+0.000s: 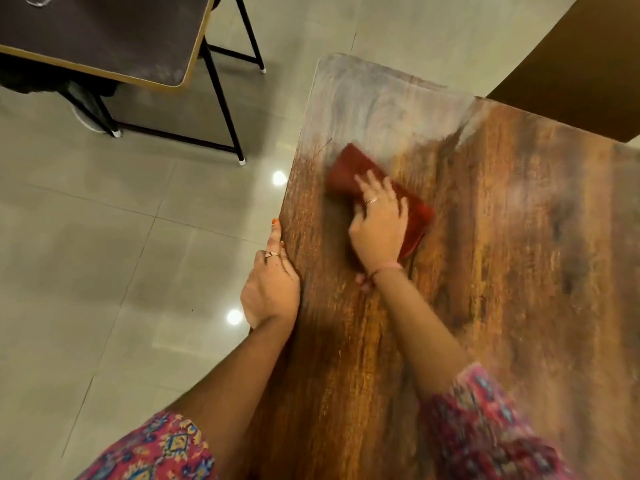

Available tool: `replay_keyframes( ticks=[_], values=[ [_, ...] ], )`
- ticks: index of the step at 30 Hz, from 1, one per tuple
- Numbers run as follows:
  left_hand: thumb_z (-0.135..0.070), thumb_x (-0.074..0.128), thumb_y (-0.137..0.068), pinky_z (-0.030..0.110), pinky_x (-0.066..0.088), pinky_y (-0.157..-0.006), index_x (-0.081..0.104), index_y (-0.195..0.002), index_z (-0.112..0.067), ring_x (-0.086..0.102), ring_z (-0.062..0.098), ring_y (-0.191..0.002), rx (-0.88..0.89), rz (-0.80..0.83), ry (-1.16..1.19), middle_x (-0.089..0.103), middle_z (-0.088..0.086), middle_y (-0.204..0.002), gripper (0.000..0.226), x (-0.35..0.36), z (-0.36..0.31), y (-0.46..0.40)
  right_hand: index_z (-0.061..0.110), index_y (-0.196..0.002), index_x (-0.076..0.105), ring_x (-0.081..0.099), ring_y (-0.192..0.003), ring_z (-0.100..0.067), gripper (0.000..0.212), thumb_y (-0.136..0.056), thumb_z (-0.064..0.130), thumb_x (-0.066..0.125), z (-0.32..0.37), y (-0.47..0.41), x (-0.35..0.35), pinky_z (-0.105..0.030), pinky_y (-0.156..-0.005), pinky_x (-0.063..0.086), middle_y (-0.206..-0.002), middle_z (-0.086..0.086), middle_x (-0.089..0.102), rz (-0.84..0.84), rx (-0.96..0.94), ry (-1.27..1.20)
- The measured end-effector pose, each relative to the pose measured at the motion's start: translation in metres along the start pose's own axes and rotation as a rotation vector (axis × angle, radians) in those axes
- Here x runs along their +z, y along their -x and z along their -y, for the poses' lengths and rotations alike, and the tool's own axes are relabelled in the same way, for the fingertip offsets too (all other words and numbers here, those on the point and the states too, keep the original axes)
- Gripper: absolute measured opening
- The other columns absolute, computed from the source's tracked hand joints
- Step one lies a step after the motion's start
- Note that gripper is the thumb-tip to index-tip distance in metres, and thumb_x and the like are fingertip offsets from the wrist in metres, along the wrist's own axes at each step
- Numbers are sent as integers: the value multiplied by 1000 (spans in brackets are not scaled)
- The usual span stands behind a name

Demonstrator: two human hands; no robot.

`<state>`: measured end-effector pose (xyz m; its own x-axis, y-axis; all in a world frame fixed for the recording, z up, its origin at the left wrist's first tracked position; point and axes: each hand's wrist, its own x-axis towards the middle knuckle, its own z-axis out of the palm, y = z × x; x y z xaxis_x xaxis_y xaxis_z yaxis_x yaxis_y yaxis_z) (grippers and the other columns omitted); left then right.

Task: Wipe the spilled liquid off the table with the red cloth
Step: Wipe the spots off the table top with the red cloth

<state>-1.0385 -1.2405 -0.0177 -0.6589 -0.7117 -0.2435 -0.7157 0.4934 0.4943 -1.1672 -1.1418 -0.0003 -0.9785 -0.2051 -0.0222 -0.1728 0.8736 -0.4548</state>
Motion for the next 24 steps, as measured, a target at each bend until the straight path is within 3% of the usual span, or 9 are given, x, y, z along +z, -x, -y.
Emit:
replay_keyframes(
  ticks=[2,6,8,12,15,17,20,24],
  values=[
    [-34,26,-98,32,36,-55,24,-144,-44,60,31,-70,-14,-9,-7,62,8,-98,47,0,-1,-1,28,-131,54,33,-139,-15,48,-86,13,55,9,46,8,-43,-116,17,-143,8,48,56,-201,13],
    [-33,26,-98,31,35,-56,24,-144,-44,61,32,-72,-8,-3,-18,62,8,-102,47,0,-4,-1,27,-124,60,42,-134,-17,44,-83,12,60,-2,41,4,-42,-113,25,-136,7,55,84,-291,-37],
    [-33,26,-99,31,36,-56,23,-144,-44,60,30,-71,-14,8,-5,62,8,-103,47,-1,-2,-2,27,-126,58,39,-135,-17,43,-86,12,59,-5,5,-1,-43,-116,22,-139,6,53,81,-245,-45],
    [-33,26,-99,34,44,-57,19,-145,-44,58,26,-69,-18,31,11,62,7,-102,48,-2,-2,-1,24,-131,54,34,-139,-19,42,-90,14,52,-9,-87,-13,-42,-117,19,-145,4,46,-23,42,-67],
    [-33,25,-99,34,44,-56,17,-146,-44,56,22,-67,-13,28,11,61,5,-100,49,-2,-1,-1,28,-141,42,20,-145,-16,46,-96,21,45,-4,-100,-9,-42,-119,11,-153,7,34,-4,141,-9],
    [-34,23,-98,34,46,-56,17,-146,-44,56,22,-67,-6,33,8,61,6,-99,49,-2,0,0,29,-144,38,18,-145,-15,47,-97,28,42,5,-64,1,-44,-118,10,-154,7,31,23,40,26],
    [-37,22,-97,33,42,-57,25,-144,-42,60,28,-72,-19,16,-4,62,7,-101,47,-1,-2,-2,31,-139,46,25,-143,-13,44,-97,42,41,17,21,15,-43,-116,14,-150,9,38,82,-173,31],
    [-43,15,-93,31,36,-58,36,-139,-34,62,29,-76,-14,13,-20,63,6,-101,52,0,-2,-1,33,-129,55,33,-140,-13,35,-95,35,47,17,55,21,-41,-115,19,-142,10,48,116,-299,19]
  ],
)
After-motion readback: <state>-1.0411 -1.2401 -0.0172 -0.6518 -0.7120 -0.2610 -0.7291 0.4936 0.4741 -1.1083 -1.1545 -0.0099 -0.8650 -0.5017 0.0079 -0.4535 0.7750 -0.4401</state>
